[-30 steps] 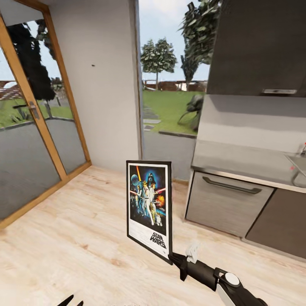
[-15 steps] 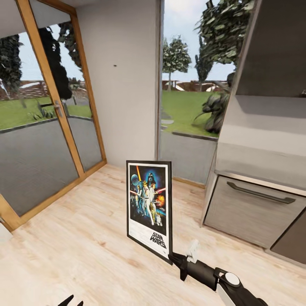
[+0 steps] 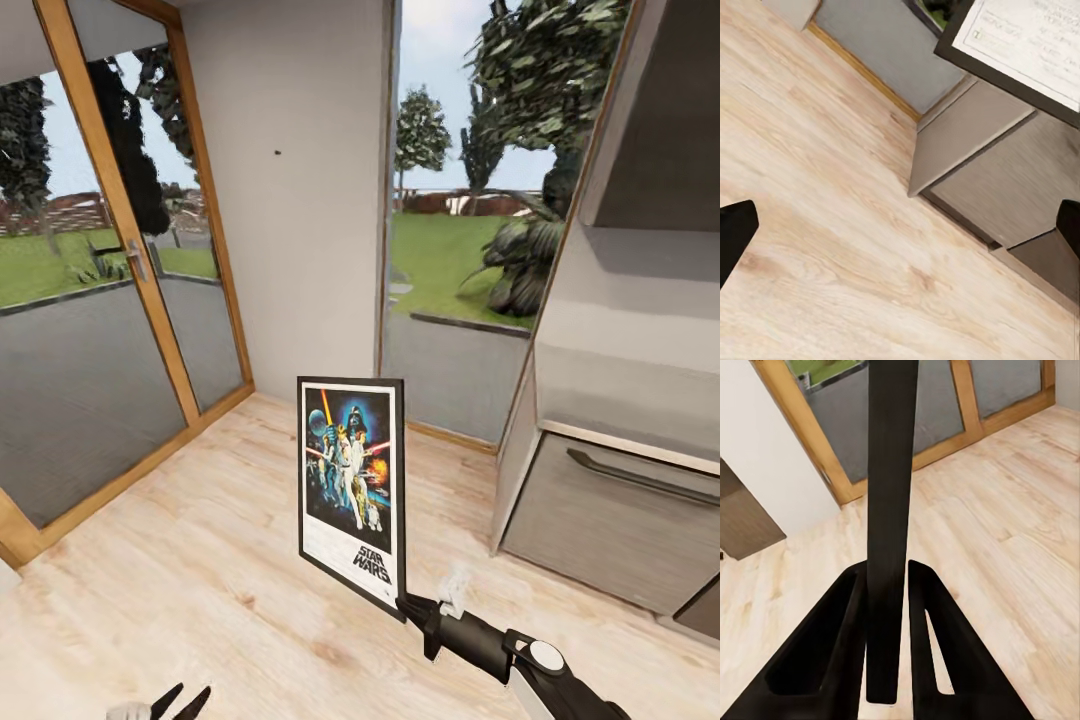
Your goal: Pick up the poster from the kitchen countertop and hang it on one of the wall nails in the kitchen.
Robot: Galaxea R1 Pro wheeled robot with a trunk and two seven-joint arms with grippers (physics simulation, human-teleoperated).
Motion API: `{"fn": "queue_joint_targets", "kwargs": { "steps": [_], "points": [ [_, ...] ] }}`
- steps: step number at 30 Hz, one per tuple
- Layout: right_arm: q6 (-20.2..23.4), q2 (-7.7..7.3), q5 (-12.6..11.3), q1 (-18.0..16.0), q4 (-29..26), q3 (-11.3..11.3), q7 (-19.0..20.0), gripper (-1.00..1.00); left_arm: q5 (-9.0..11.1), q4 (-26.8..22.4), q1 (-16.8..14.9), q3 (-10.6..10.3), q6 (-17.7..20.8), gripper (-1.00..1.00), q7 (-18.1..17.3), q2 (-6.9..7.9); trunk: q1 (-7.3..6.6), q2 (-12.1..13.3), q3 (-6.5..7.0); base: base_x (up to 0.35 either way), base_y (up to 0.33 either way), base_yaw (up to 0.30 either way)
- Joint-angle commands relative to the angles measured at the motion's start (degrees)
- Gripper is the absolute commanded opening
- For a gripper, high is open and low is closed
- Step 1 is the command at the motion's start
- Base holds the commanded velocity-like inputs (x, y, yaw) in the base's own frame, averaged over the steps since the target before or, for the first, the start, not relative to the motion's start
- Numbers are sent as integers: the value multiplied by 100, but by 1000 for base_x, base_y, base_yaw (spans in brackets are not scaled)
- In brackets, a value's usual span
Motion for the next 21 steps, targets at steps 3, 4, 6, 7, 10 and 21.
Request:
{"fn": "queue_joint_targets", "kwargs": {
  "steps": [3,4,6,7,10,21],
  "points": [
    [-13,-6,-42,-7,3,21,6,-100,37,-599,-9,-30,666,100,531,-1,6,-10,-11,312,122,0],
    [-13,-6,-41,-7,3,21,5,-100,35,-707,-9,-28,775,100,674,11,6,-10,-11,314,120,0],
    [-13,-6,-40,-7,3,20,2,-100,32,-944,-11,-19,988,100,1084,39,6,-10,-11,314,121,0],
    [-13,-6,-39,-7,3,20,1,-100,32,-990,-11,-16,1035,100,1184,46,6,-10,-11,315,127,0],
    [-14,-6,-39,-7,3,20,0,-100,25,-1089,-12,0,1136,100,1412,76,6,-10,-11,314,151,0],
    [-14,-6,-51,-7,1,20,0,-100,24,-1088,-12,8,1201,100,1119,413,6,-10,-11,282,233,0]
  ]
}}
